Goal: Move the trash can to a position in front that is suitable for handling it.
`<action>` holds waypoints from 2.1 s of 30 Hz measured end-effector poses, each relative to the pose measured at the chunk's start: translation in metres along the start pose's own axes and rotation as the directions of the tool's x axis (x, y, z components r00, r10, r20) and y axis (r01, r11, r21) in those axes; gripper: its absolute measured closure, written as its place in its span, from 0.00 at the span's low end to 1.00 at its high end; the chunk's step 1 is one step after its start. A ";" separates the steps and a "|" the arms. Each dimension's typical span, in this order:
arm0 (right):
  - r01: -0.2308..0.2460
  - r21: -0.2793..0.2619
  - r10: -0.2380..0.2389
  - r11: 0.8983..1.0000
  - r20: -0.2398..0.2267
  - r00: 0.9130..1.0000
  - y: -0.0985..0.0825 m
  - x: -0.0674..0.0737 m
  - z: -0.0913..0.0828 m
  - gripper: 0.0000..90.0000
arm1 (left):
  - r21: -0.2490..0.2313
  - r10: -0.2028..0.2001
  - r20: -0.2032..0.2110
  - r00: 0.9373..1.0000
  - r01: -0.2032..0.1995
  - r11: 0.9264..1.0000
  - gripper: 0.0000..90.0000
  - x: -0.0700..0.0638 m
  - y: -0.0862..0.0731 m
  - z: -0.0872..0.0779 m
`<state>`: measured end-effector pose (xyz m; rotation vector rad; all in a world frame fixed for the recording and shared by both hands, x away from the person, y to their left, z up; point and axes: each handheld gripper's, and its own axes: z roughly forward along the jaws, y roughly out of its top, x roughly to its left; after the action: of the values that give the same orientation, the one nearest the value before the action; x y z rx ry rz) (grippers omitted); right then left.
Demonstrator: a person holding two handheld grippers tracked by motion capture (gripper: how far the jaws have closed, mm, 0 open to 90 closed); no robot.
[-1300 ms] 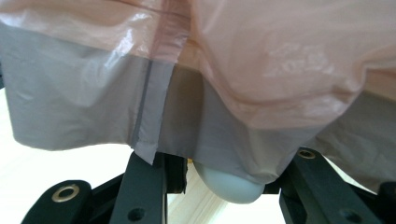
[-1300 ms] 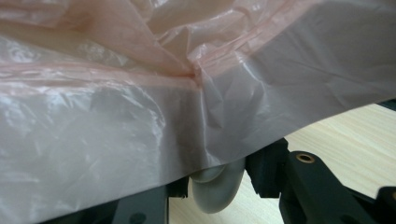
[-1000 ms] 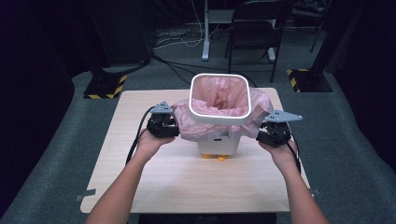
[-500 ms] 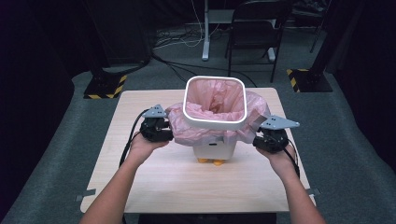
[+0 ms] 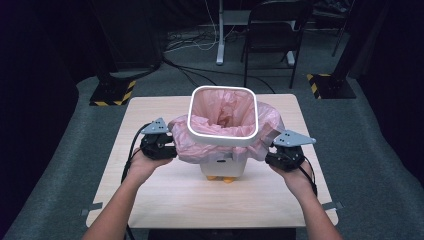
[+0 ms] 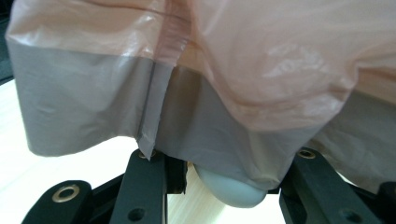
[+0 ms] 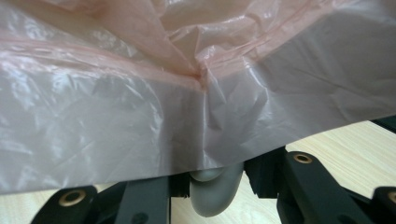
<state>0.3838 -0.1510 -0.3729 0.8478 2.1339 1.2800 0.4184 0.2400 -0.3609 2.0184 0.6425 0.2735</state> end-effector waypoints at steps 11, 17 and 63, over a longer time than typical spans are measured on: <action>0.030 -0.033 -0.031 0.999 -0.021 0.999 0.008 0.021 -0.013 0.72 | -0.023 0.024 -0.015 1.000 -0.024 0.999 0.70 -0.014 -0.010 -0.024; 0.051 -0.044 -0.053 0.998 -0.030 0.998 0.010 0.033 -0.019 0.72 | -0.020 0.030 -0.025 0.999 -0.030 0.999 0.71 -0.021 -0.016 -0.035; -0.007 -0.032 0.002 0.999 -0.132 0.991 -0.023 0.056 -0.023 0.72 | -0.037 0.013 -0.009 1.000 -0.013 0.999 0.70 -0.051 -0.050 -0.055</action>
<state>0.3247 -0.1319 -0.3896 0.7745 2.2076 1.4044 0.3350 0.2725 -0.3721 1.9872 0.6253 0.2998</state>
